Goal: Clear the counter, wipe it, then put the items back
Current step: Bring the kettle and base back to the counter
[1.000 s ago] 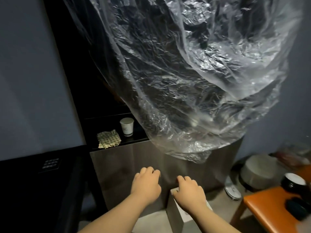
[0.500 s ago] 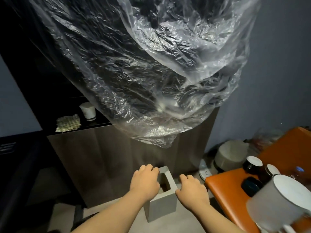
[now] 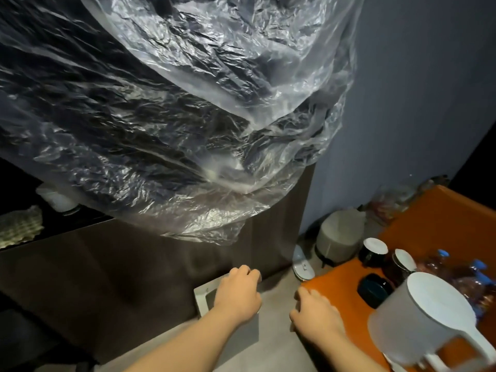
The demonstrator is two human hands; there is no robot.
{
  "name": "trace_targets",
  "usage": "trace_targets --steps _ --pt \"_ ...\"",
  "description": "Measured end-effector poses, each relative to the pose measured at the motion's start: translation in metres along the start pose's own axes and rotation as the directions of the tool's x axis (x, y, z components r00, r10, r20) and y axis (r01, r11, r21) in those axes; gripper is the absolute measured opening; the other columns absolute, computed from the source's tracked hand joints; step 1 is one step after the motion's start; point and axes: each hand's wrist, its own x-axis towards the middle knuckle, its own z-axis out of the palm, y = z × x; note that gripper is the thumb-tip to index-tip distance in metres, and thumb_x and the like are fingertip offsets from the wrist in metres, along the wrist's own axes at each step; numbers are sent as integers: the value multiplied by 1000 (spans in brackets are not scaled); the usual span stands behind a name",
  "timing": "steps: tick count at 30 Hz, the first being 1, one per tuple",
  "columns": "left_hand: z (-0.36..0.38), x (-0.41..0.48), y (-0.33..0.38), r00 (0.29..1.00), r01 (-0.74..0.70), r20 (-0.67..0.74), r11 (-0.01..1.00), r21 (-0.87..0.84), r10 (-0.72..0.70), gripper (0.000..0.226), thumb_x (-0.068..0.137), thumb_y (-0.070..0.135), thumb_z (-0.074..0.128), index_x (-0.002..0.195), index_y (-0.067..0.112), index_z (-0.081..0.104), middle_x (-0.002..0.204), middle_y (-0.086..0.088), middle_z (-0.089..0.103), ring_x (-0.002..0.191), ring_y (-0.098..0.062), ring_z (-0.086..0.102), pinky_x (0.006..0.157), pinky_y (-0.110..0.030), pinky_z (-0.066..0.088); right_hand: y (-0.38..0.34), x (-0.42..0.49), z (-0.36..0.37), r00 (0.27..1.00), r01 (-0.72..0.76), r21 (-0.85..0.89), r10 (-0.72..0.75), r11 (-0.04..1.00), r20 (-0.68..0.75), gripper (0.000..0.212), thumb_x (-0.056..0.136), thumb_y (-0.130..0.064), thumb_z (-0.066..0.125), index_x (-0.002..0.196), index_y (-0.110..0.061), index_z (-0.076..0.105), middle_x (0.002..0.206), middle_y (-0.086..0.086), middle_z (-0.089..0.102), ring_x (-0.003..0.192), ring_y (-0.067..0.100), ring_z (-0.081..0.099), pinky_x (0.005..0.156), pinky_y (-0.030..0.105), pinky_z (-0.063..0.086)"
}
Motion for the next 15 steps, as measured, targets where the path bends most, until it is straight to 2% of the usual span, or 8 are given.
trace_targets --steps 10,15 --pt "10 91 57 983 -157 101 986 58 150 35 93 26 42 128 21 46 129 -2 45 119 -25 42 97 -36 39 74 56 -26 982 -187 93 187 978 3 35 92 -29 44 126 -25 45 131 2 47 121 21 44 98 33 38" --pt "24 112 111 982 -169 99 984 51 163 35 93 28 44 128 22 47 128 -2 46 118 -23 44 96 -35 41 132 66 -41 985 -172 107 174 979 -10 37 93 -29 43 129 -23 43 132 3 46 122 22 44 100 34 40"
